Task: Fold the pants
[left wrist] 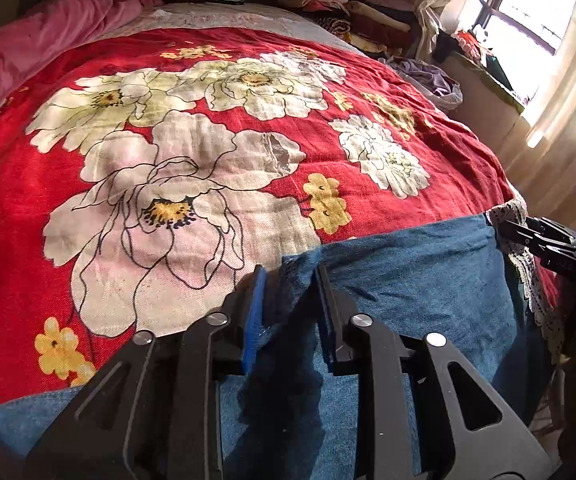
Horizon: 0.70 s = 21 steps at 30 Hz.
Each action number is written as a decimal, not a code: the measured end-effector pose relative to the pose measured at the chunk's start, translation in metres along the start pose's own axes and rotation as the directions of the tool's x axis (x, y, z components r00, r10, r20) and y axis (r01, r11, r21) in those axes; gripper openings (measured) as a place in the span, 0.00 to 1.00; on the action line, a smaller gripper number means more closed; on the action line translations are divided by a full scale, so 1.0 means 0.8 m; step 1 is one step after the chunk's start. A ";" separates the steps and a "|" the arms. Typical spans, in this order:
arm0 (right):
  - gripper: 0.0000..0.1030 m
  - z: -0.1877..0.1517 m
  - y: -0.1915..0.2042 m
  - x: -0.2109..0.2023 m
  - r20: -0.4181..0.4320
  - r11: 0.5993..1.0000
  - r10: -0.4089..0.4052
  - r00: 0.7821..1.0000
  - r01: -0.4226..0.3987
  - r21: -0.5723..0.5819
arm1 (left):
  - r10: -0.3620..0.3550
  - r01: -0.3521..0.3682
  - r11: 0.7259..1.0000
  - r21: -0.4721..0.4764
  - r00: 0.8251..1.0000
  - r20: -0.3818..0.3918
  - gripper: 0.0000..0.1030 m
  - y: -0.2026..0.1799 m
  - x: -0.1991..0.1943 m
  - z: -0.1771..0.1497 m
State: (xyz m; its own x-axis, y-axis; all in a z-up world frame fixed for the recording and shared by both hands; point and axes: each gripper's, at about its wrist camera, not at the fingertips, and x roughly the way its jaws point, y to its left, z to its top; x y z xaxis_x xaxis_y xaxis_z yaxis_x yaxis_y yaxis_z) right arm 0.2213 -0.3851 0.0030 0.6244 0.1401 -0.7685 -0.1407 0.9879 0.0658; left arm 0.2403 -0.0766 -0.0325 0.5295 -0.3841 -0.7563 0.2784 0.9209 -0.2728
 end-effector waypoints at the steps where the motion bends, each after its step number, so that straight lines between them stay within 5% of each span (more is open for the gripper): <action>1: 0.54 -0.001 -0.004 -0.017 0.031 1.000 -0.012 0.999 0.012 0.012 | 0.002 -0.001 1.000 -0.022 1.000 0.012 0.35 0.004 -0.012 -0.002; 5: 0.60 -0.026 -0.009 -0.090 0.143 0.999 -0.017 0.990 0.010 0.045 | 0.071 -0.069 0.997 -0.026 0.994 0.084 0.40 0.009 -0.070 -0.023; 9: 0.62 -0.071 0.020 -0.125 0.157 1.000 -0.007 0.988 0.009 -0.007 | 0.163 -0.161 0.987 -0.028 0.978 0.128 0.49 0.012 -0.124 -0.066; 14: 0.62 -0.116 0.080 -0.126 0.127 0.995 0.021 0.992 -0.009 -0.095 | 0.233 -0.228 0.973 -0.047 0.962 0.145 0.59 0.033 -0.173 -0.116; 18: 0.62 -0.114 0.115 -0.114 0.107 0.988 0.069 0.992 -0.054 -0.141 | 0.289 -0.284 0.957 -0.054 0.944 0.159 0.64 0.040 -0.190 -0.116; 21: 0.62 -0.106 0.128 -0.104 0.080 0.986 0.075 0.994 -0.062 -0.155 | 0.297 -0.293 0.955 -0.046 0.946 0.130 0.72 0.040 -0.177 -0.112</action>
State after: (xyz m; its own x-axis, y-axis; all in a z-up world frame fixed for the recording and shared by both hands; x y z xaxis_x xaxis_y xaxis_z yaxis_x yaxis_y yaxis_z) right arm 0.0898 -0.3010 0.0199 0.6711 0.2189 -0.7083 -0.2967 0.9549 0.0140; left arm 0.1024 0.0133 0.0127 0.6880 -0.0987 -0.7189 0.0739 0.9951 -0.0660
